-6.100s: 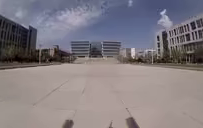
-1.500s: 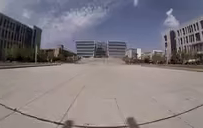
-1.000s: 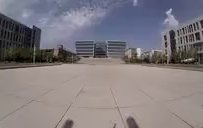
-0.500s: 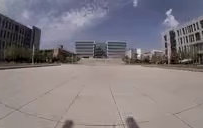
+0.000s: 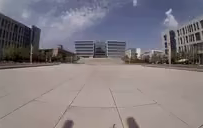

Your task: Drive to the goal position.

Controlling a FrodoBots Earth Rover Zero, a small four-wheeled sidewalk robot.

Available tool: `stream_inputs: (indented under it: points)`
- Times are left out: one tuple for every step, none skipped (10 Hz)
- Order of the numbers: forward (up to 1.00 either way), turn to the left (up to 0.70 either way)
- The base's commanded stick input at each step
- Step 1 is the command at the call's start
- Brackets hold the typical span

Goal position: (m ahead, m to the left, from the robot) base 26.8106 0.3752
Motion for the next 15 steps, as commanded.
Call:
stream_inputs:
  points:
    - [0.70,0.02]
    - [0.70,0.02]
    - [0.70,0.02]
    - [0.70,0.02]
    - [0.70,0.02]
    - [0.70,0.02]
    - [0.70,0.02]
    - [0.70,0.02]
    - [0.70,0.02]
    - [0.70,0.02]
    - [0.70,0.02]
    - [0.70,0.02]
    - [0.70,0.00]
    - [0.70,0.00]
    - [0.70,0.00]
